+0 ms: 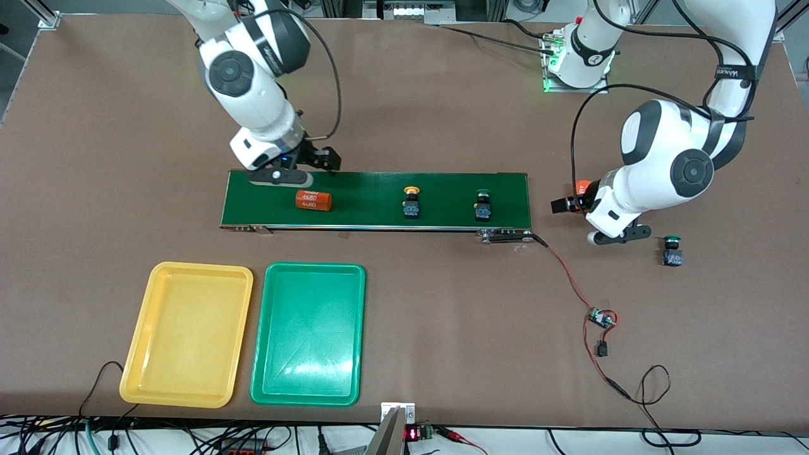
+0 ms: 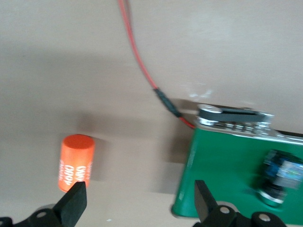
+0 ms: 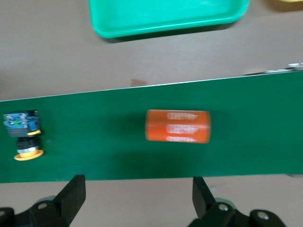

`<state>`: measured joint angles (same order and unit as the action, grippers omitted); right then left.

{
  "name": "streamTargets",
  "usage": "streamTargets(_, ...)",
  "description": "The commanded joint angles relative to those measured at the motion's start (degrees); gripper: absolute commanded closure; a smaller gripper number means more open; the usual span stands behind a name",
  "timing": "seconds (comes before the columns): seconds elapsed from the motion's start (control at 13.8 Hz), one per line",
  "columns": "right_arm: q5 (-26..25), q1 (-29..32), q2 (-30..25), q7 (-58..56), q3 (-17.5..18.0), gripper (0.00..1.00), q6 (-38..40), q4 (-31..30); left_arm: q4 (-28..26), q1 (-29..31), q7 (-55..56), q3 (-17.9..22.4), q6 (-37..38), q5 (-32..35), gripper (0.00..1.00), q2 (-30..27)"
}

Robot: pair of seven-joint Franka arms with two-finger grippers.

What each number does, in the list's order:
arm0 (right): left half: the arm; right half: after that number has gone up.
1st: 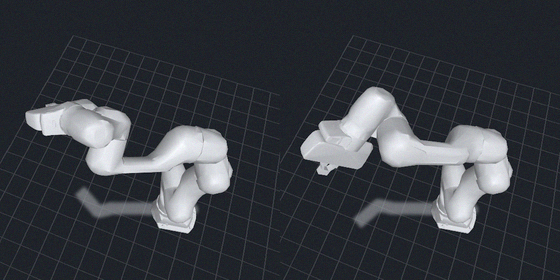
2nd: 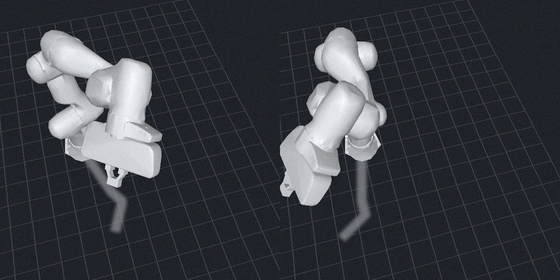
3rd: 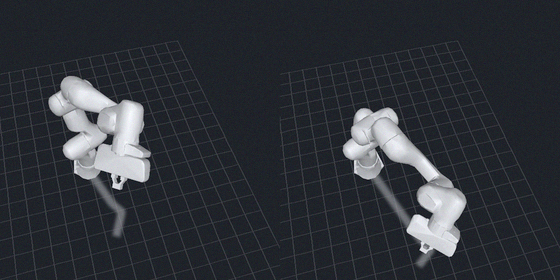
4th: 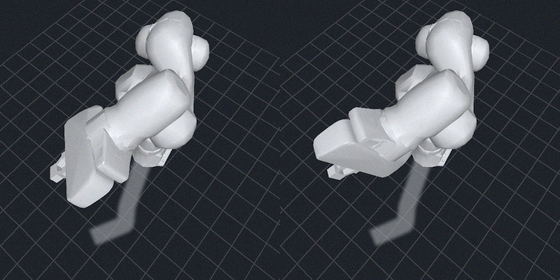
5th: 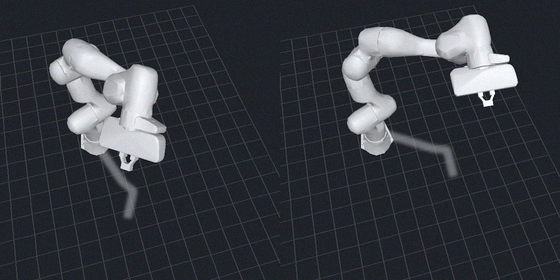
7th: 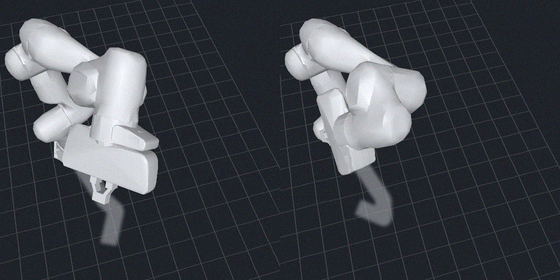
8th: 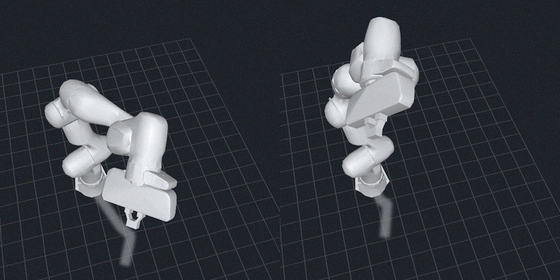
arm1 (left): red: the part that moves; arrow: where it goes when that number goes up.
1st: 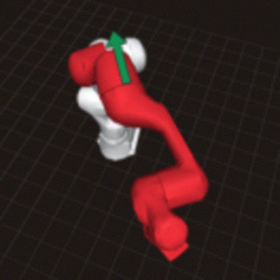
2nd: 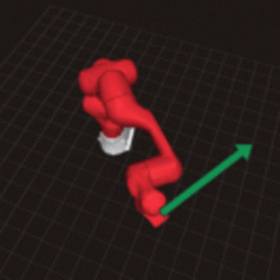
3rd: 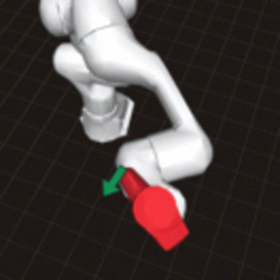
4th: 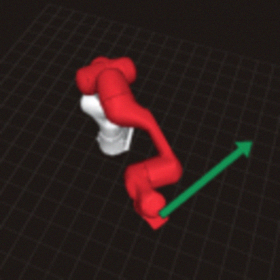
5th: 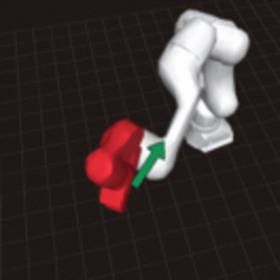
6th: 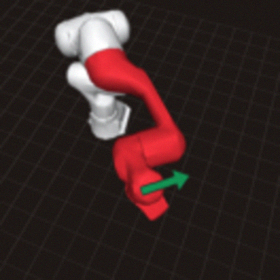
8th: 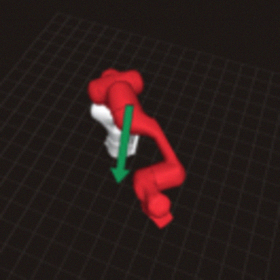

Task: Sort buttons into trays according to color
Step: 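Reach the right gripper to a belt button while the left gripper reaches the cylinder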

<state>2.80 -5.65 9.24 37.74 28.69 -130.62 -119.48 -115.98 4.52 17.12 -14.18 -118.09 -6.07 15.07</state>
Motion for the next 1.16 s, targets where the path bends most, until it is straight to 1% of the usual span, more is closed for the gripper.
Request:
streamTargets(0.0, -3.40, -2.25, 4.99, 2.59, 0.14, 0.00, -0.95, 3.81, -1.00, 1.62, -6.27, 0.39, -1.17, 3.34, 0.00, 2.06)
streamTargets(0.15, -6.82, -4.79, 8.59, 4.17, 0.13, 0.00, -2.44, 5.83, -0.92, 4.43, -12.35, 0.47, -1.18, 3.52, 0.00, 3.29)
streamTargets(0.22, -9.11, -5.76, 10.09, 7.31, 0.13, 0.00, -2.70, 6.62, -1.00, 5.31, -14.46, 0.56, -1.26, 4.74, 0.00, 4.16)
streamTargets(0.29, -12.52, -6.30, 12.19, 10.56, 0.13, 0.00, -3.75, 8.28, -1.35, 5.41, -15.61, 0.56, -1.35, 7.19, 0.00, 4.87)
streamTargets(0.36, -14.82, -6.82, 13.95, 13.12, 0.13, 0.00, -4.72, 9.60, -2.66, 5.50, -15.71, 0.56, -2.39, 9.22, 0.00, 5.14)
streamTargets(0.44, -15.36, -7.79, 15.27, 14.71, 0.13, 0.00, -5.51, 10.14, -4.76, 5.76, -16.06, 0.56, -4.49, 9.50, 0.00, 5.05)
streamTargets(0.58, -15.37, -9.46, 16.69, 15.26, 0.05, 0.00, -7.01, 10.32, -7.67, 6.02, -16.68, 0.56, -8.36, 9.50, 0.00, 5.05)
streamTargets(0.73, -15.54, -9.47, 17.30, 17.00, 0.05, 0.00, -7.10, 10.67, -10.05, 6.11, -16.77, 0.56, -10.83, 9.50, 0.00, 4.97)
streamTargets(0.87, -18.69, -9.90, 18.09, 19.98, 0.05, 0.00, -8.93, 10.67, -11.90, 6.46, -16.86, 0.47, -12.68, 9.50, 0.00, 5.05)
streamTargets(1.09, -25.90, -10.34, 19.85, 23.68, -0.04, 0.00, -11.49, 11.19, -13.22, 7.60, -18.96, 0.47, -13.30, 9.41, 0.00, 5.14)
